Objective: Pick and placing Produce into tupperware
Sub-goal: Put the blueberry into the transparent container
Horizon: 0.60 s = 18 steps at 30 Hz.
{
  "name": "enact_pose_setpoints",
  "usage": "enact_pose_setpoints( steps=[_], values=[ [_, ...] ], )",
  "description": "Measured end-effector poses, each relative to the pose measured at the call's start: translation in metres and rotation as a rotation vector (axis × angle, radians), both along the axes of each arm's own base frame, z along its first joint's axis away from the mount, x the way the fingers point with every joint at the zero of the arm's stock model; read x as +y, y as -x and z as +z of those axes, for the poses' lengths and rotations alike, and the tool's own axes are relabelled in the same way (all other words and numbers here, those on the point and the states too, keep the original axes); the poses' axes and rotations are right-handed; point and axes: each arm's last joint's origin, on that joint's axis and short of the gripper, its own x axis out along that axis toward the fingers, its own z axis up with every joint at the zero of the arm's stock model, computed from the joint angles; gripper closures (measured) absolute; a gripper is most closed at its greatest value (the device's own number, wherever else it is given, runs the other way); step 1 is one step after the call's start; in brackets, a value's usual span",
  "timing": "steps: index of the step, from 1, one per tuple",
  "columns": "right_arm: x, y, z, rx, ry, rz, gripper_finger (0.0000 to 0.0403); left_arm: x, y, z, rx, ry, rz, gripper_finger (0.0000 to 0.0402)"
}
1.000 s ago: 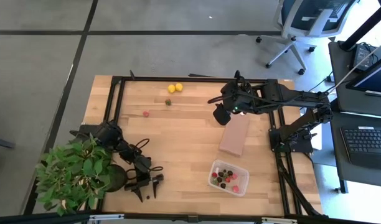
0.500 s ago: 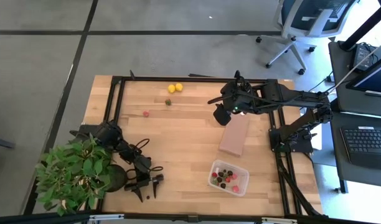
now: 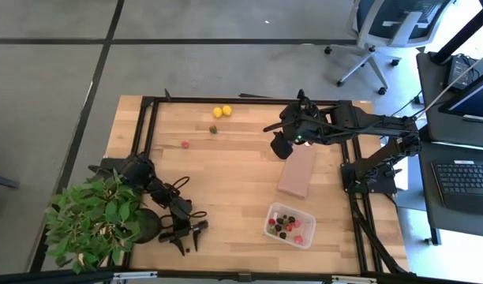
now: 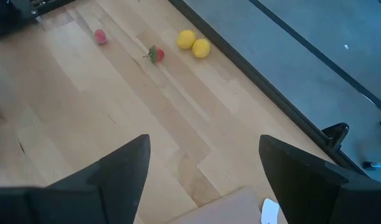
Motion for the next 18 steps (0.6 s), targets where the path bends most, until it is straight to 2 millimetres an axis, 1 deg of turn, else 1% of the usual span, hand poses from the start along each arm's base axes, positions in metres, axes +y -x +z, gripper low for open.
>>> enact_pose_setpoints(
  steps=[8,18],
  values=[
    [0.0001,0.0,0.0,0.001,0.0,0.001,0.0102,0.0003,-0.0001,-0.0003,-0.002,-0.004,0.003,0.0236],
    [0.0,-0.0001,-0.0001,0.001,0.0,0.001,0.0102,0.0023,-0.0017,-0.0002,-0.004,-0.003,0.014,0.0318]
  ],
)
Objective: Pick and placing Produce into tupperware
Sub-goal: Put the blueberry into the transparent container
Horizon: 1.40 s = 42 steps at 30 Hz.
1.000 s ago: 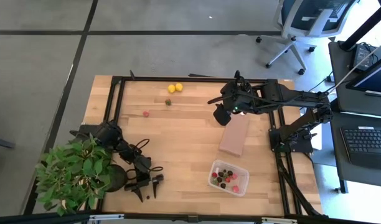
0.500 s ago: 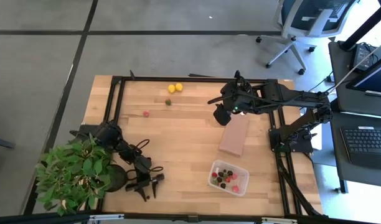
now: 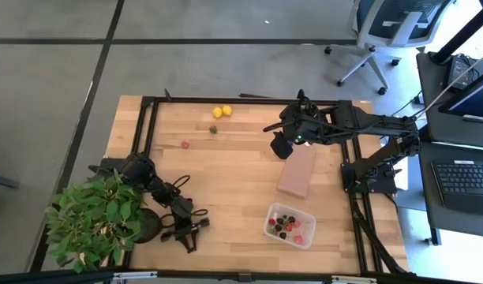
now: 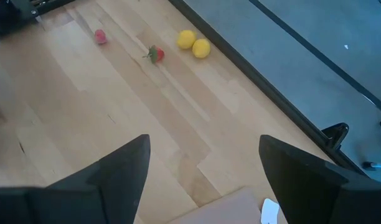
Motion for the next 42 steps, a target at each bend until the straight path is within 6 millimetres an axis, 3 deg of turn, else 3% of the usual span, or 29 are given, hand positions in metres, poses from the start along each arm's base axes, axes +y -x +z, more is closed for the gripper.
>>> enact_pose_setpoints(
  steps=[5,11,21,32,36,42],
  values=[
    [0.0,0.0,0.0,0.0,0.0,0.0,0.0102,0.0,0.0,0.0,0.004,0.002,0.002,0.0343],
    [0.0,0.0,0.0,0.0,0.0,0.0,0.0102,0.0,0.0,0.0,0.006,0.005,0.001,0.0346],
    [0.0,0.0,0.0,-0.003,-0.003,-0.005,0.0102,0.012,-0.008,0.004,0.053,0.081,0.022,0.0369],
    [0.001,0.0,0.0,-0.005,-0.031,0.006,0.0102,0.042,-0.027,0.011,0.03,0.152,0.172,0.0373],
    [0.003,-0.001,-0.001,0.003,-0.081,0.047,0.0102,0.045,-0.033,0.02,-0.078,0.173,0.261,0.0372],
    [0.003,-0.001,-0.001,0.005,-0.098,0.061,0.0102,0.051,-0.05,0.027,-0.035,0.258,0.38,0.0378]
  ],
)
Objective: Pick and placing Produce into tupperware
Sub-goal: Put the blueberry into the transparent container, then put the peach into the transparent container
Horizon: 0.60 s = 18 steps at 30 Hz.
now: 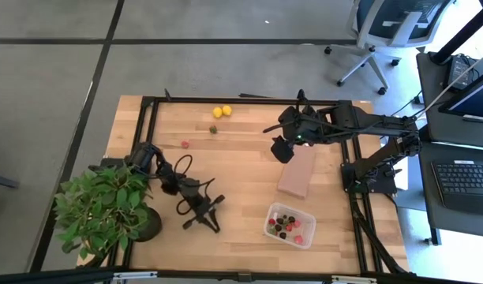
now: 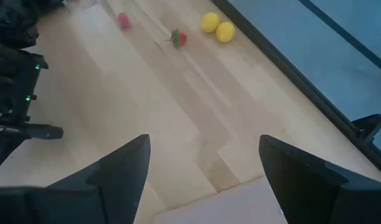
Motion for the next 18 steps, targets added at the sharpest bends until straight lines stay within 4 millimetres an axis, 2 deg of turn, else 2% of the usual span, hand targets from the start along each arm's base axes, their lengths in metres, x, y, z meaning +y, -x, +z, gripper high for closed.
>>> enact_pose_setpoints(
  steps=[3,10,18],
  values=[
    [0.0,0.0,0.0,0.006,0.008,0.012,0.0102,0.001,-0.01,0.004,-0.021,0.018,0.035,0.038],
    [0.0,0.0,0.0,0.037,0.049,0.076,0.0102,0.013,-0.048,0.019,-0.049,0.08,0.146,0.0388],
    [0.0,0.0,0.0,0.056,0.072,0.112,0.0102,0.021,-0.118,0.054,-0.074,0.08,0.202,0.0398]
  ],
)
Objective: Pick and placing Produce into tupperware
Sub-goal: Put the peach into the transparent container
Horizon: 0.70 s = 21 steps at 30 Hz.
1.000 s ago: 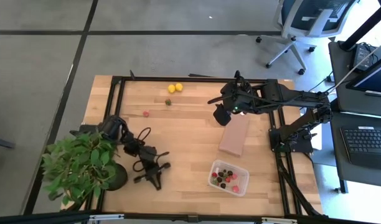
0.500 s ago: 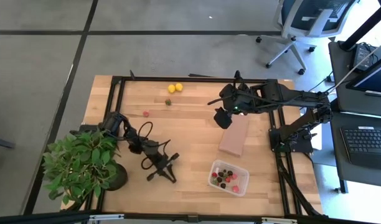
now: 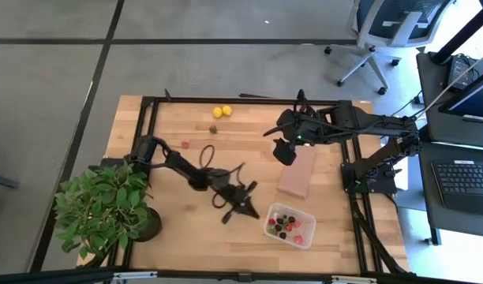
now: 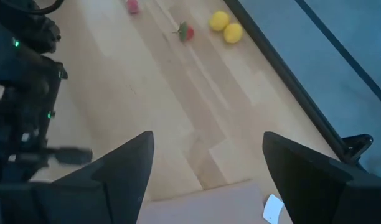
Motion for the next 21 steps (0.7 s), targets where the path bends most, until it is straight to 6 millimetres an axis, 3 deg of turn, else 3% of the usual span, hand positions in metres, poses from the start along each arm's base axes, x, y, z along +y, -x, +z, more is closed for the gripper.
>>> enact_pose_setpoints(
  steps=[6,11,13,16,21],
  values=[
    [0.001,0.002,-0.001,0.027,0.004,0.014,0.0102,-0.007,-0.045,0.026,0.1,-0.146,-0.018,0.0398],
    [0.003,0.004,-0.003,0.061,-0.063,0.048,0.0102,-0.003,-0.054,0.033,0.157,-0.18,-0.025,0.0399],
    [0.003,0.004,-0.004,0.055,-0.089,0.04,0.0102,0.003,-0.053,0.046,0.131,-0.151,-0.031,0.04],
    [0.003,0.004,-0.004,0.047,-0.101,0.021,0.0102,0.022,-0.052,0.072,0.129,-0.038,-0.009,0.04],
    [0.003,0.004,-0.003,0.04,-0.102,0.019,0.0102,0.076,-0.042,0.114,0.202,0.172,0.102,0.0401]
  ],
)
